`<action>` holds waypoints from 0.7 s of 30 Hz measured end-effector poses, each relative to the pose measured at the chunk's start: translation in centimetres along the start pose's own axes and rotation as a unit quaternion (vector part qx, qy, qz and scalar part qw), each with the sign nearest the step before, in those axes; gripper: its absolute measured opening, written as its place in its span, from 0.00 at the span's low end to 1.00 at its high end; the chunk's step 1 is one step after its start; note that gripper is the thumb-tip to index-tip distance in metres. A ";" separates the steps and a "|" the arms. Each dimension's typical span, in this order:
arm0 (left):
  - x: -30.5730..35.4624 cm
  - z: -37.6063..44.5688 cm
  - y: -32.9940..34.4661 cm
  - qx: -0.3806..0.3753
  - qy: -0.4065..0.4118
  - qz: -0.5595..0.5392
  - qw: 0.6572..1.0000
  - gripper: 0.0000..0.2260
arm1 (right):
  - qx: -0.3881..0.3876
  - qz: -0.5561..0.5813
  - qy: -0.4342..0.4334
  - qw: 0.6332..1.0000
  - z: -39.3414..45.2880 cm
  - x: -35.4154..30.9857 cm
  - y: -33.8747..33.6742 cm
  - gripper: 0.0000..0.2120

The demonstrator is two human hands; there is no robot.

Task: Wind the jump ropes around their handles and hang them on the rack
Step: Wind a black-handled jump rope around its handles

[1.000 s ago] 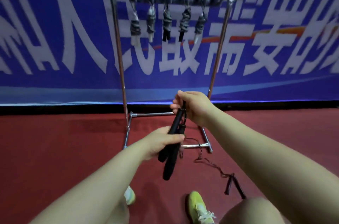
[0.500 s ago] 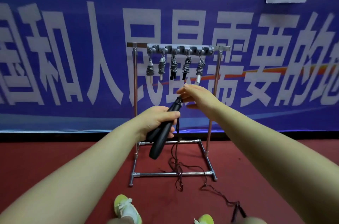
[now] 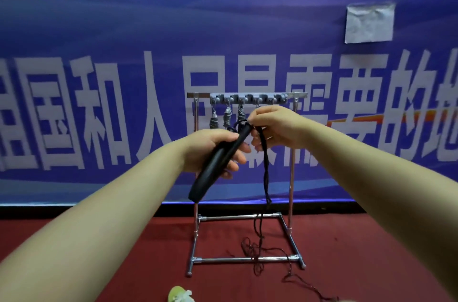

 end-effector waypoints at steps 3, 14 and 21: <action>3.2 -1.2 0.6 -0.005 0.026 0.020 0.999 0.12 | 0.009 0.012 0.014 1.000 -0.9 -3.0 -1.4 0.06; 4.2 -2.2 0.3 -0.047 -0.025 0.132 0.990 0.10 | 0.053 -0.054 0.065 0.995 -1.2 -2.5 -2.3 0.09; 3.6 -2.9 -0.8 -0.058 -0.019 0.117 0.991 0.11 | 0.059 0.022 0.010 0.998 -1.3 -2.3 -1.5 0.13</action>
Point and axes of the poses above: each hand's wrist, its own z-axis towards the middle knuckle, its own y-axis out of the palm, x = y × z, the point moved 5 cm from there along z, towards the middle knuckle, and after that the axes turned 13 degrees about -z, right-handed, at the moved point
